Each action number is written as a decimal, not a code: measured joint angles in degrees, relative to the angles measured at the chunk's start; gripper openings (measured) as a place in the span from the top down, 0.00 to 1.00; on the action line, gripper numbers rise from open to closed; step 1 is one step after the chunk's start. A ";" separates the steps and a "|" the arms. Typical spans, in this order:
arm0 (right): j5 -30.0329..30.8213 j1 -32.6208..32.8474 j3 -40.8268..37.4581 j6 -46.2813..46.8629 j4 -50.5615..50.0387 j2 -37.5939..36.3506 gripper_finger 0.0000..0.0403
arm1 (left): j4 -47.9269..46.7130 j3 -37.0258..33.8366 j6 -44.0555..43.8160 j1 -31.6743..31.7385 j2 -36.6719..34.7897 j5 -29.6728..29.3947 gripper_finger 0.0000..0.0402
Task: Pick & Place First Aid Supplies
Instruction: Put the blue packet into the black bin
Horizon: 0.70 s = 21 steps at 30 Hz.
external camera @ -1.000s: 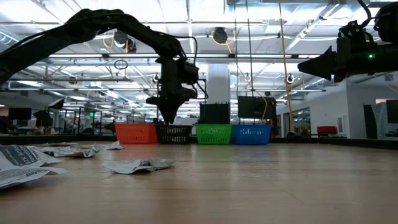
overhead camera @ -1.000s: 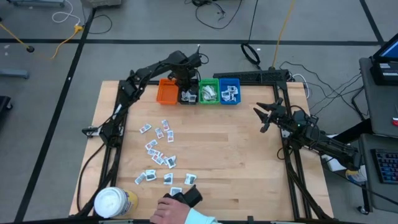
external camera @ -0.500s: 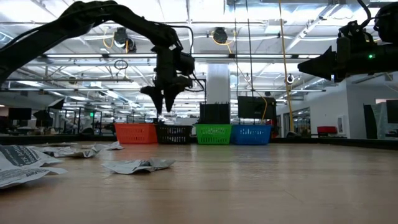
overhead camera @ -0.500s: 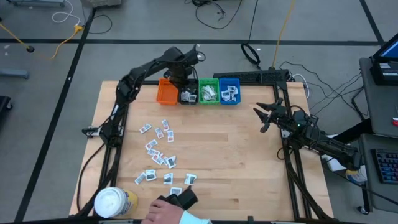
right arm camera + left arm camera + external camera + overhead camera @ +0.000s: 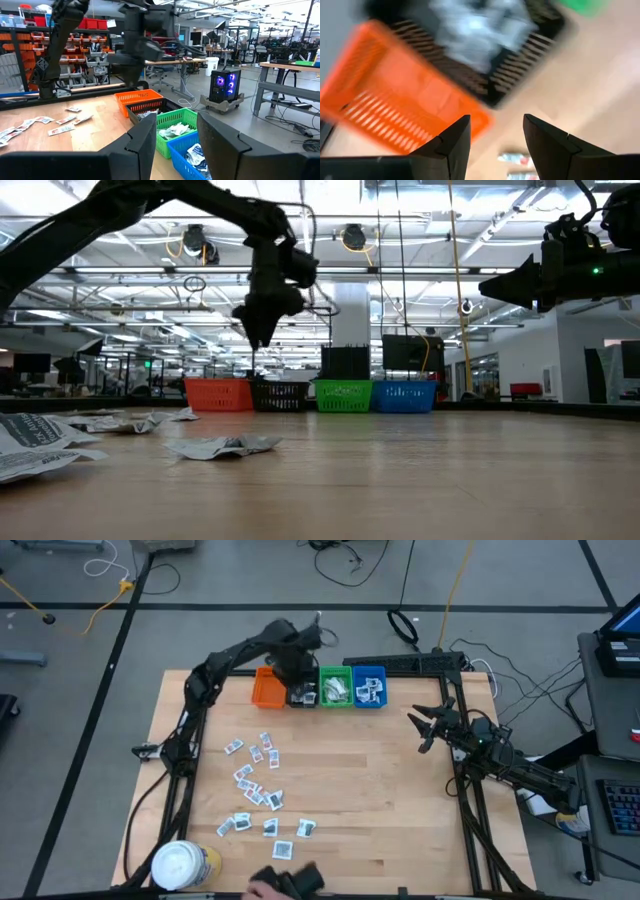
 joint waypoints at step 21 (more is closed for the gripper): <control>0.01 -0.01 -0.01 -0.01 -0.01 0.00 0.65 | 0.51 -0.02 22.45 -27.08 -0.04 0.32 0.54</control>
